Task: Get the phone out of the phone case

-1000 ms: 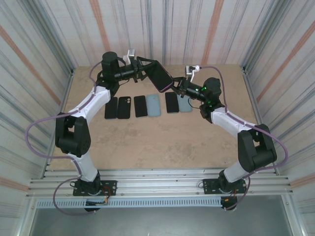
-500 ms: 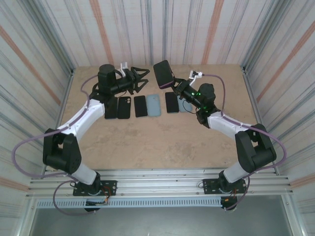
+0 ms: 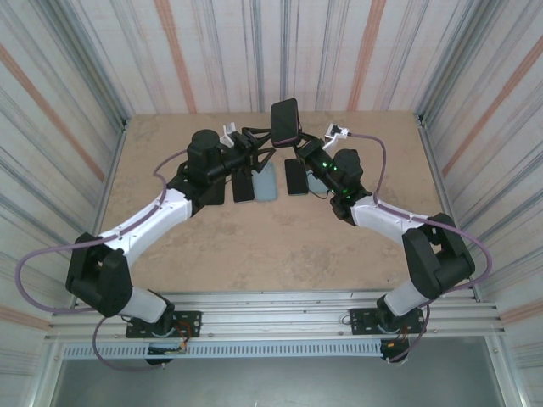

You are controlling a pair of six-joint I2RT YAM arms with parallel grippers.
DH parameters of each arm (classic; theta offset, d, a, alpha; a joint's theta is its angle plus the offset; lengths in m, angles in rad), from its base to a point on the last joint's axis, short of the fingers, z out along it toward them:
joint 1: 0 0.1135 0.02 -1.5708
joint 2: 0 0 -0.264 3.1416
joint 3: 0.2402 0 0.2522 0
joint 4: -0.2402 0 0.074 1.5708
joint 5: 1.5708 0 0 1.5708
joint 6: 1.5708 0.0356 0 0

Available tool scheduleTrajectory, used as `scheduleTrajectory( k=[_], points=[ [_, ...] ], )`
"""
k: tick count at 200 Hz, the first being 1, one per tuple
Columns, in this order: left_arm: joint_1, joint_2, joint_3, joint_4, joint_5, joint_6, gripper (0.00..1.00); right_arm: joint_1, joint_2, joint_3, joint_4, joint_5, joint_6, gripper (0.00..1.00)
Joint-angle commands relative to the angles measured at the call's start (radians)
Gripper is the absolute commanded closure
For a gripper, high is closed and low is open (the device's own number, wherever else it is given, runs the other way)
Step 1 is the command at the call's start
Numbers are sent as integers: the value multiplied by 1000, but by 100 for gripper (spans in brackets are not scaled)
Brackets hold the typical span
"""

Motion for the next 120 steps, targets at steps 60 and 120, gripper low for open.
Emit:
scheduleTrajectory(
  k=[60,120],
  points=[
    [-36,55,46,108,-26,-78,44,16,10,26,98,36,-61,98],
    [-36,89,57,142,-37,-97,50,27,18,28,109,19,-75,99]
  ],
)
